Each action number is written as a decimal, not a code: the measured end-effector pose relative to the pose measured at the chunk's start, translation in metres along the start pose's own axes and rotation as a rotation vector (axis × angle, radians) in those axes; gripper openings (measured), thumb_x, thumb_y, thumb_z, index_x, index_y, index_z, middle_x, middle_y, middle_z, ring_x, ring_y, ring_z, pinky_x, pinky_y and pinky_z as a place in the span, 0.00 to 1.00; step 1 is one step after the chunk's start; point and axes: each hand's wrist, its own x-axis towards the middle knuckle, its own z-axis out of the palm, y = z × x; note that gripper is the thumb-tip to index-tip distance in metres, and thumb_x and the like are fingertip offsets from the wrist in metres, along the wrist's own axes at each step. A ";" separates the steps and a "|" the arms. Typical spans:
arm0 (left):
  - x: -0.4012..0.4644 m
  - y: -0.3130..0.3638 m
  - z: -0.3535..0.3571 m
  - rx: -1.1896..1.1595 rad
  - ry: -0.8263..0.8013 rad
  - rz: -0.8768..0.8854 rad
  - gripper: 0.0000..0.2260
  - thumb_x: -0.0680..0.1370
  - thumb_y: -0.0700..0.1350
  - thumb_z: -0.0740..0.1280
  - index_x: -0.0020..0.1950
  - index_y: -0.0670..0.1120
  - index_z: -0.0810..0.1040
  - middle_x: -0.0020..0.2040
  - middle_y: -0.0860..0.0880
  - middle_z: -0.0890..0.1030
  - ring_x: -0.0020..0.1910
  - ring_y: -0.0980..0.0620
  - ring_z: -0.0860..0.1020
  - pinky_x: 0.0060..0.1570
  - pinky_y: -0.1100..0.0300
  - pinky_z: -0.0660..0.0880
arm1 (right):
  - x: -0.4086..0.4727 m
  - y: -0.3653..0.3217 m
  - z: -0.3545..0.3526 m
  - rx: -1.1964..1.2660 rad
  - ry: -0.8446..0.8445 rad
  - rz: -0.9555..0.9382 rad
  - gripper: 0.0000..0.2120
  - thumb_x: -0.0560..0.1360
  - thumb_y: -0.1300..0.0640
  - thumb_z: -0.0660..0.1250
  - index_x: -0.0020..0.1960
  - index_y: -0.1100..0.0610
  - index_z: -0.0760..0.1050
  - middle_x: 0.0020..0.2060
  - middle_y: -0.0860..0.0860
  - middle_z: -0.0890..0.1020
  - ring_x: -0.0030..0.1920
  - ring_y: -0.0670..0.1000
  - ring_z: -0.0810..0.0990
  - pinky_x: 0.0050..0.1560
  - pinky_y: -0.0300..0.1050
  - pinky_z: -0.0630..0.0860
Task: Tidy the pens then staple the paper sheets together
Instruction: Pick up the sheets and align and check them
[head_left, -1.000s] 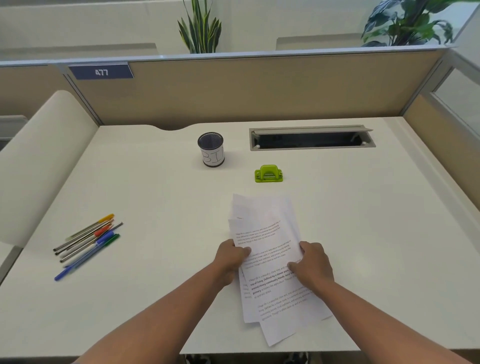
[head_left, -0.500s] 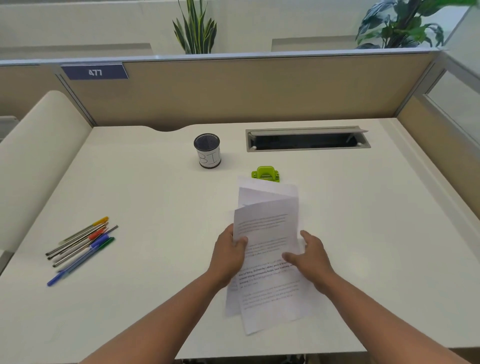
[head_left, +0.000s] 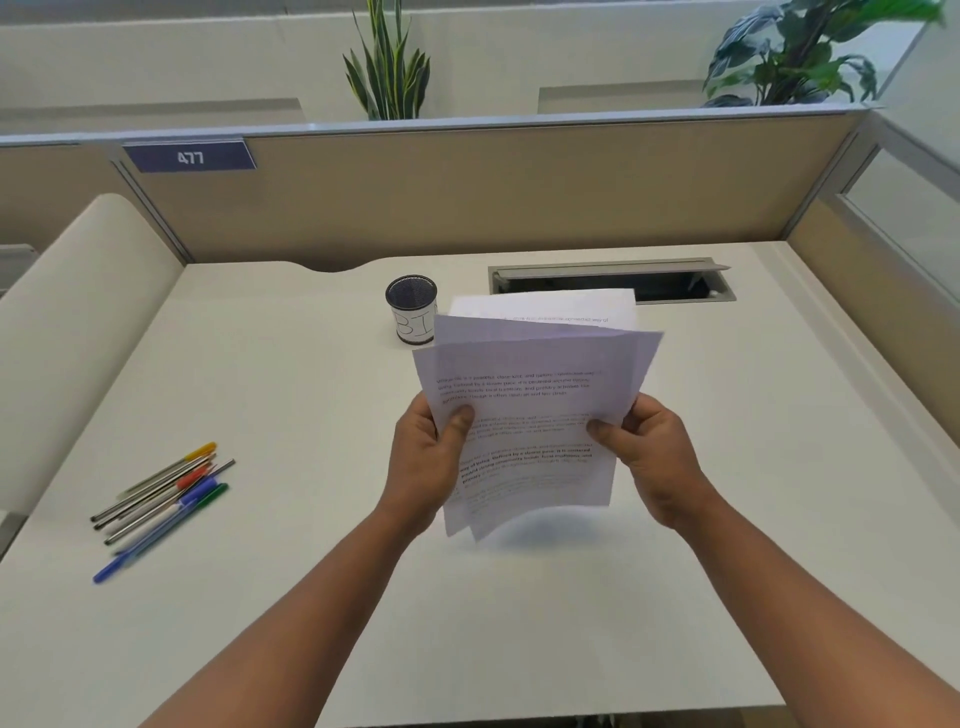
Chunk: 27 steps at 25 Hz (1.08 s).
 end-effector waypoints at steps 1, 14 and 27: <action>0.002 0.004 0.000 0.001 0.004 0.021 0.09 0.82 0.44 0.67 0.54 0.58 0.82 0.53 0.54 0.86 0.51 0.52 0.84 0.46 0.60 0.82 | 0.000 -0.005 0.002 0.007 -0.017 -0.035 0.14 0.75 0.69 0.70 0.55 0.54 0.84 0.54 0.54 0.87 0.53 0.53 0.86 0.51 0.42 0.81; 0.001 0.004 -0.006 -0.032 0.038 0.000 0.05 0.81 0.42 0.69 0.51 0.49 0.85 0.50 0.49 0.88 0.49 0.48 0.86 0.47 0.54 0.83 | -0.008 -0.006 0.016 0.031 0.027 -0.069 0.10 0.78 0.64 0.69 0.55 0.53 0.85 0.52 0.53 0.88 0.52 0.54 0.87 0.48 0.41 0.82; -0.008 -0.028 0.000 -0.038 -0.053 0.016 0.10 0.81 0.47 0.66 0.63 0.53 0.78 0.58 0.52 0.84 0.58 0.51 0.82 0.52 0.59 0.79 | -0.019 0.025 0.012 -0.176 0.025 -0.020 0.14 0.78 0.64 0.69 0.52 0.45 0.84 0.49 0.45 0.88 0.50 0.48 0.86 0.48 0.39 0.81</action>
